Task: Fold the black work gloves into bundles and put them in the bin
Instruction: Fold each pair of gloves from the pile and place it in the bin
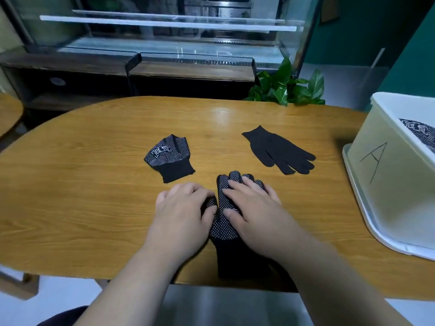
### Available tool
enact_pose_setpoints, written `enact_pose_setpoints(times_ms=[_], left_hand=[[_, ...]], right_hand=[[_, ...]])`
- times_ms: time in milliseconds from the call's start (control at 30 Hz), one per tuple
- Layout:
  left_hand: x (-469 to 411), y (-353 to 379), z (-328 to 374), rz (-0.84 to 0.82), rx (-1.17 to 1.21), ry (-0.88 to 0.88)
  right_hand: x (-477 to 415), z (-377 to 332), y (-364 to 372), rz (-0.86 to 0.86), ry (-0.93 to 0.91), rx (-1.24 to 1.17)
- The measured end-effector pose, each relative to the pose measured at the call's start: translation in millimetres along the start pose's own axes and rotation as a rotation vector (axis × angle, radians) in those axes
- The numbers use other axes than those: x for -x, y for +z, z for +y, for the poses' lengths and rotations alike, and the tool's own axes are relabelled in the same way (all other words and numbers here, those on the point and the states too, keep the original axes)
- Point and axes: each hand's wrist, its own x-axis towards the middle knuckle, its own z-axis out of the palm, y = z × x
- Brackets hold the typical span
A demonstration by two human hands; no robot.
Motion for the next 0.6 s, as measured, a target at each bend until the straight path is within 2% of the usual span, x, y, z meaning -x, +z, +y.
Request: enact_pose_setpoints(times_ms=[267,400,533,600], left_hand=[[-15,-11,-5,-0.124,0.060,-0.135],[-35,-8,-2,-0.119,0.079,-0.151],[-58,-3,5,-0.150,0.041,-0.203],[-70,-2,5,-0.157,0.033,-0.227]], right_hand=[[-6,6,-4,-0.064,-0.057,0.015],[-9,14,-8,0.025,-0.080,-0.089],[-17,33,-18,0.275,0.138,-0.169],[-23,40,-21,0.321,0.270,-0.196]])
